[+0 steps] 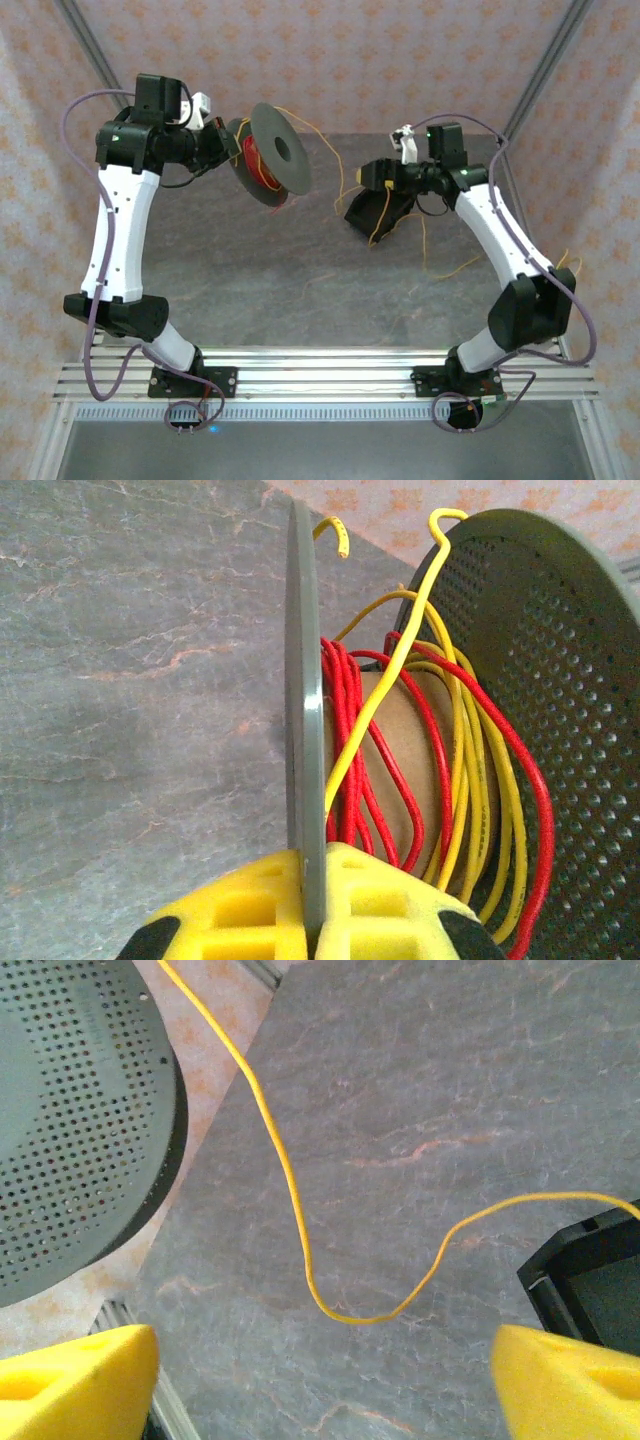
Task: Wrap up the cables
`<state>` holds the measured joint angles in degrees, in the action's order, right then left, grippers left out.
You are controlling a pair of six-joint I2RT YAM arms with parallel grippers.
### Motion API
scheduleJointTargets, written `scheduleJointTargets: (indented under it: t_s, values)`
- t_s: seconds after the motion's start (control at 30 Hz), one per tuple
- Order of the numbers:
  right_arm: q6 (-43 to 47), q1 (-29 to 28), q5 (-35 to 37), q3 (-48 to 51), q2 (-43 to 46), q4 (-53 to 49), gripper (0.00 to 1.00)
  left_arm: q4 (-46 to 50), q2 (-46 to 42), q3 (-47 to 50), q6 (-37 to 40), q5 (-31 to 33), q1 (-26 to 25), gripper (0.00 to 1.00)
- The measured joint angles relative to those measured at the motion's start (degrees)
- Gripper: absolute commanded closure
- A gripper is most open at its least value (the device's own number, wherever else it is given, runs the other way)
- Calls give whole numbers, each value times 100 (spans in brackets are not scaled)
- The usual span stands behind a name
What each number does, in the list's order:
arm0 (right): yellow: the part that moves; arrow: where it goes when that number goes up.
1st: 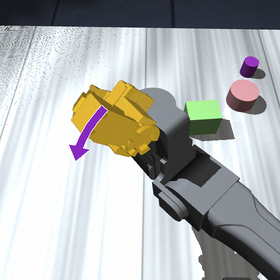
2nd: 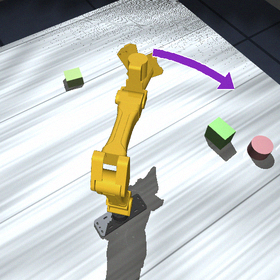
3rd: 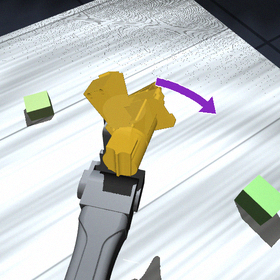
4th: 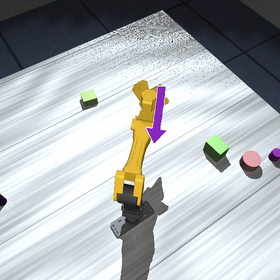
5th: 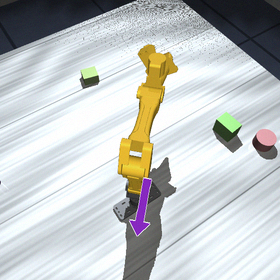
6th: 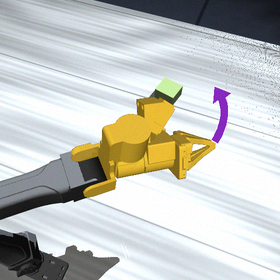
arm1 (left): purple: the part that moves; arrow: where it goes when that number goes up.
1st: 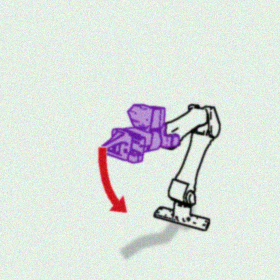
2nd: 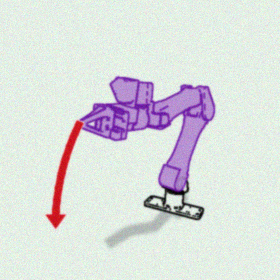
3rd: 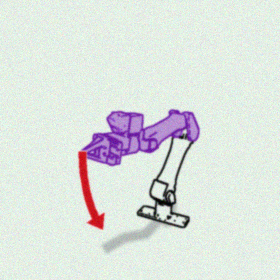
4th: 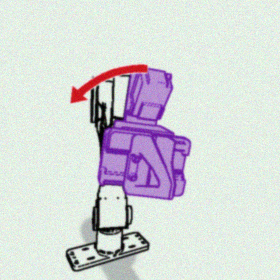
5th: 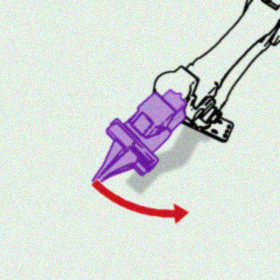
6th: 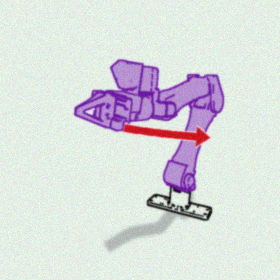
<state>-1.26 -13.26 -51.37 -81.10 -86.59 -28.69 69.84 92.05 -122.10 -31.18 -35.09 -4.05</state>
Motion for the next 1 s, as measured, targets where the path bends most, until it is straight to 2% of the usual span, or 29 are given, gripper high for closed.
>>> scheduleJointTargets:
  t_s: [0.07, 0.23, 0.33, 0.5, 0.53, 0.57, 0.77, 1.0]
  values:
    - [267, -120, 267, 238, 254, 192, 11, -46, -22, 15, -101, -39, 33, 100]
    - [905, -538, 765, 361, 361, 280, 34, -205, -221, 197, -382, -81, 44, 100]
    - [1032, -608, 815, 348, 164, 315, 35, -243, -328, 225, -492, -101, 46, 100]
    - [964, -638, 809, 326, -380, 487, 21, -339, -455, 227, -638, -160, 72, 100]
    - [905, -662, 791, 339, -463, 575, 14, -361, -470, 227, -662, -190, 87, 100]
    - [841, -693, 780, 380, -518, 719, 0, -372, -476, 227, -678, -205, 114, 100]
    - [313, -807, 688, 933, -546, 1770, 1, -369, -492, 227, -761, -201, 160, 100]
    - [-111, -822, 933, 518, -726, 1718, 1, -361, -494, 227, -809, -175, 160, 100]
